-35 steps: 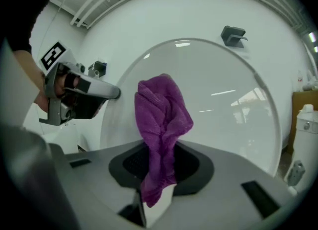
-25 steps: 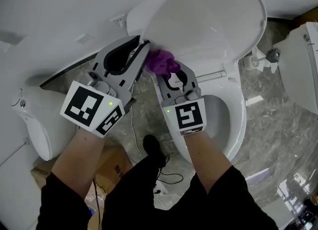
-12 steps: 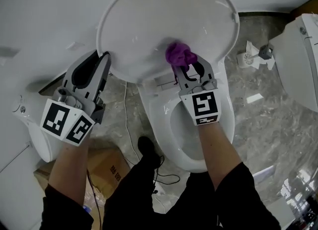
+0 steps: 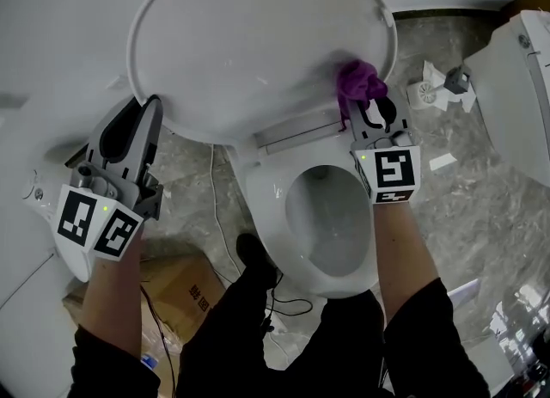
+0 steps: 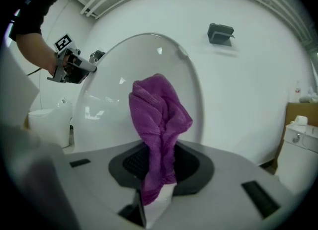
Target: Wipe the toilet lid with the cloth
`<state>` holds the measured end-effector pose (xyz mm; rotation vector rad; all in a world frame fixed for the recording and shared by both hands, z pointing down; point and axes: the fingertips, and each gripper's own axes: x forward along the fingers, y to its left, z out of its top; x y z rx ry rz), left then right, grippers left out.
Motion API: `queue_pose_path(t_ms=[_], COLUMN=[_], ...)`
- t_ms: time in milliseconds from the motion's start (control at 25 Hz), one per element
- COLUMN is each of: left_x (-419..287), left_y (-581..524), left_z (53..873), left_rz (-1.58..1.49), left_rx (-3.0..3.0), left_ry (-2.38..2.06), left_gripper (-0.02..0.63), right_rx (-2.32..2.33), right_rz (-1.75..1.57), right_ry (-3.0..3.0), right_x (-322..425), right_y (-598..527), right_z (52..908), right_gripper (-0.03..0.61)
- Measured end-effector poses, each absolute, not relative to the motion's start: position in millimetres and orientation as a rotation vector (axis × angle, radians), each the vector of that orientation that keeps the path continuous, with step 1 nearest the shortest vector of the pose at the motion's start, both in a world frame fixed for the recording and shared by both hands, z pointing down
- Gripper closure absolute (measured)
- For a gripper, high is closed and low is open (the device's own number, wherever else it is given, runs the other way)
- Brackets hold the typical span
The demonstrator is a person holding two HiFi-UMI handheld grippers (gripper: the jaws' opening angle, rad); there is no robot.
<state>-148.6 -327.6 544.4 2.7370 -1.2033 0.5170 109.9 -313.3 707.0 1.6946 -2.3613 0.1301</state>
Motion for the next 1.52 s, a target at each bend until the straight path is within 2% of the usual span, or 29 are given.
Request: queue_pose_path(t_ms=[320,600,1080,1280,1520], left_x=[-147,-144,-142,-139,-135], left_y=[-327,-323,-307,-292,-269], left_z=[543,542,537,534,536], left_rz=[0.499,0.469,0.42,0.434,0.503], left_rx=[2.757,2.806,2.848,2.853,2.811], left_ry=[-1.156,-1.057,-0.927,-0.873,-0.791], left_gripper=[0.541,0.541,0.541,0.54,0.538], right_rx=[1.826,1.734,1.495,1.472,1.459], right_rz=[0.212,0.329,0.445,0.428,0.427], right_ry=[-2.274,-2.34,-2.504,-2.515,-2.55], right_x=[97,8,-144,-141,-103], right_y=[-306,-294,-264,-246,-183], right_z=[731,756,741,717,625], right_gripper=[0.48,0.48,0.48,0.481,0.48])
